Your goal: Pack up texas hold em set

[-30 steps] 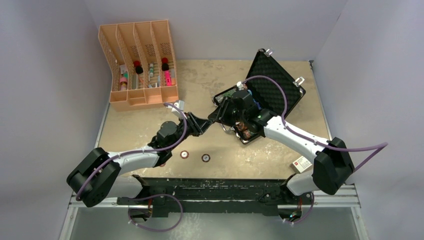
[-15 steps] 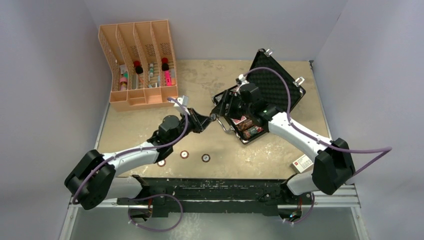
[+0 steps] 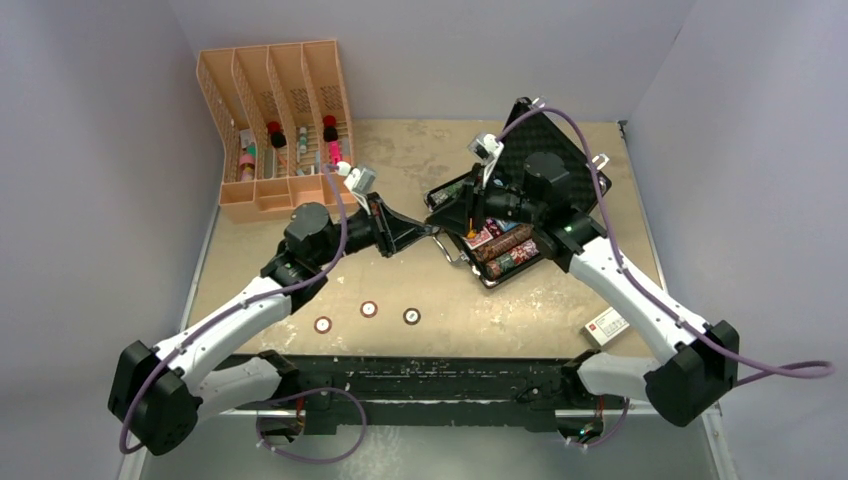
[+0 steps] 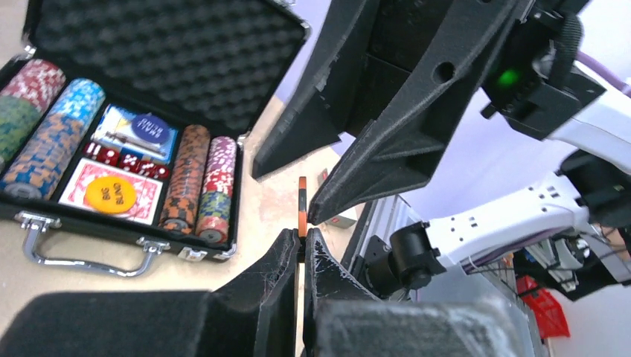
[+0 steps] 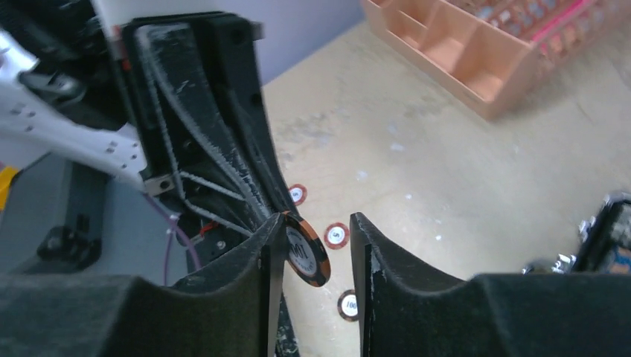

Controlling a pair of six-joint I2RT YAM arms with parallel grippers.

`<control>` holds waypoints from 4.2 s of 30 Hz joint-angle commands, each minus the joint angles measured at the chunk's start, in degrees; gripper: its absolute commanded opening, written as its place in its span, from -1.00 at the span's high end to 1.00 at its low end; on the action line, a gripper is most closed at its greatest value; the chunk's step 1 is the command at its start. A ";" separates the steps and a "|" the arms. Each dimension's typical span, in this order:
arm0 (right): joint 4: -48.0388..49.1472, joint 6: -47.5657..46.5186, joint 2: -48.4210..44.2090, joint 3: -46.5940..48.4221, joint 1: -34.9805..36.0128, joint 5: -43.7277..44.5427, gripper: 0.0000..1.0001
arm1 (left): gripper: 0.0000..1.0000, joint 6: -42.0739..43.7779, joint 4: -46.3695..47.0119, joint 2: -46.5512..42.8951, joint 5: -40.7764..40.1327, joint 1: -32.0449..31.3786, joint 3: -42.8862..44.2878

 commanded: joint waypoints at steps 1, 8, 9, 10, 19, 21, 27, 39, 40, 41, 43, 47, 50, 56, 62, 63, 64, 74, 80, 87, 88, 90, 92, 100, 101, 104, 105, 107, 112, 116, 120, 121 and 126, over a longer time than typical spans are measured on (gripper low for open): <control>5.83 -2.49 -2.33 -0.15 0.29 -10.06 0.38 | 1.00 3.26 -0.52 -3.46 7.77 0.13 3.28; 6.43 -2.97 -2.89 -0.59 0.31 -19.28 0.58 | 1.00 5.96 -4.31 -5.94 6.03 0.19 3.67; 6.03 -3.36 -2.81 -0.51 0.34 -20.15 0.55 | 1.00 6.07 -4.47 -6.12 5.81 0.14 3.65; 5.40 -4.13 -2.73 -0.15 0.30 -20.98 0.52 | 1.00 6.27 -4.54 -6.25 5.62 0.18 3.63; 2.32 -6.15 -1.88 0.74 0.29 -22.37 0.59 | 1.00 6.96 -4.35 -7.04 5.14 0.16 3.37; 2.16 -6.66 -1.72 0.71 0.33 -22.64 0.61 | 1.00 6.92 -4.27 -7.15 5.19 0.13 3.37; -0.30 -9.38 -0.95 1.76 0.33 -24.82 1.00 | 1.00 7.10 -6.48 -7.41 2.89 0.21 3.79; -2.16 -8.15 -4.59 -0.87 0.30 4.64 1.00 | -0.06 10.74 -21.44 -7.99 -18.00 0.22 7.53; -3.48 -8.96 -4.56 -0.93 0.33 9.58 1.00 | -0.08 11.43 -23.22 -8.40 -21.06 0.22 8.05; -4.40 -9.98 -4.41 -1.18 0.32 13.73 1.00 | -0.10 11.78 -24.79 -8.86 -24.64 0.29 8.25; -6.33 -11.56 -3.65 -1.93 0.32 24.07 1.00 | -0.13 12.30 -25.78 -10.22 -29.01 0.27 7.85; -11.20 -11.41 -0.77 -3.93 0.28 36.84 1.00 | -0.13 12.37 -26.11 -11.34 -32.09 0.26 6.86; -15.36 -8.23 2.46 -3.70 0.27 40.20 1.00 | -0.14 12.37 -26.21 -10.38 -31.96 0.25 6.63; -17.32 -5.05 6.54 -5.02 0.34 44.28 1.00 | -0.14 12.12 -26.06 -7.92 -31.51 0.28 6.71; -18.91 -5.70 11.50 -3.80 0.35 38.71 1.00 | -0.13 12.42 -25.97 -7.92 -31.13 0.24 6.50; -19.14 -5.82 12.13 -3.75 0.33 38.23 1.00 | -0.13 12.45 -25.67 -8.23 -30.85 0.30 6.35; -19.32 -5.83 12.79 -3.71 0.33 38.23 1.00 | -0.13 12.46 -25.20 -8.38 -30.63 0.23 6.03; -21.46 -6.10 16.06 -2.14 0.29 39.45 1.00 | -0.13 12.33 -24.63 -8.07 -30.36 0.22 5.66; -22.75 -6.08 16.07 -0.73 0.34 44.99 1.00 | -0.12 12.28 -24.64 -8.07 -30.55 0.18 5.57; -22.80 -7.03 16.76 0.96 0.30 44.72 1.00 | -0.12 12.35 -24.76 -8.03 -30.71 0.22 5.57; -22.81 -7.10 17.06 0.92 0.29 44.70 1.00 | -0.13 12.37 -24.79 -8.01 -30.76 0.30 5.57; -22.80 -7.41 17.62 0.72 0.30 44.55 1.00 | -0.12 12.37 -24.84 -8.06 -30.80 0.19 5.51; -22.48 -7.99 17.80 0.63 0.30 44.71 1.00 | -0.13 12.37 -24.84 -8.09 -30.86 0.27 5.54; -20.47 -9.36 15.27 0.79 0.34 47.17 1.00 | -0.13 12.37 -24.92 -7.85 -30.88 0.21 5.64; -20.26 -9.45 14.70 0.78 0.31 47.39 1.00 | -0.12 12.37 -24.96 -7.93 -30.81 0.21 5.65; -19.49 -10.56 13.60 0.82 0.28 45.96 1.00 | -0.13 12.37 -25.01 -8.03 -30.98 0.28 5.65; -19.37 -10.92 13.48 0.81 0.31 45.01 1.00 | -0.12 12.37 -25.01 -8.03 -31.05 0.24 5.61; -19.06 -11.87 13.31 0.52 0.31 41.72 1.00 | -0.13 12.39 -25.03 -7.93 -31.00 0.24 5.61; -19.39 -12.16 14.79 -0.10 0.31 39.66 1.00 | -0.12 12.37 -25.01 -7.92 -31.04 0.22 5.66; -20.45 -12.05 16.74 0.04 0.35 39.50 1.00 | -0.12 12.32 -24.77 -8.29 -31.05 0.27 5.48; -21.30 -12.04 18.03 0.29 0.36 39.94 1.00 | -0.12 12.33 -24.77 -8.30 -31.06 0.18 5.44; -21.48 -12.09 18.25 0.37 0.35 39.91 1.00 | -0.12 12.29 -24.76 -8.30 -31.07 0.19 5.43; -23.01 -12.83 19.68 1.03 0.41 39.53 1.00 | -0.12 12.28 -24.66 -8.21 -30.98 0.26 5.49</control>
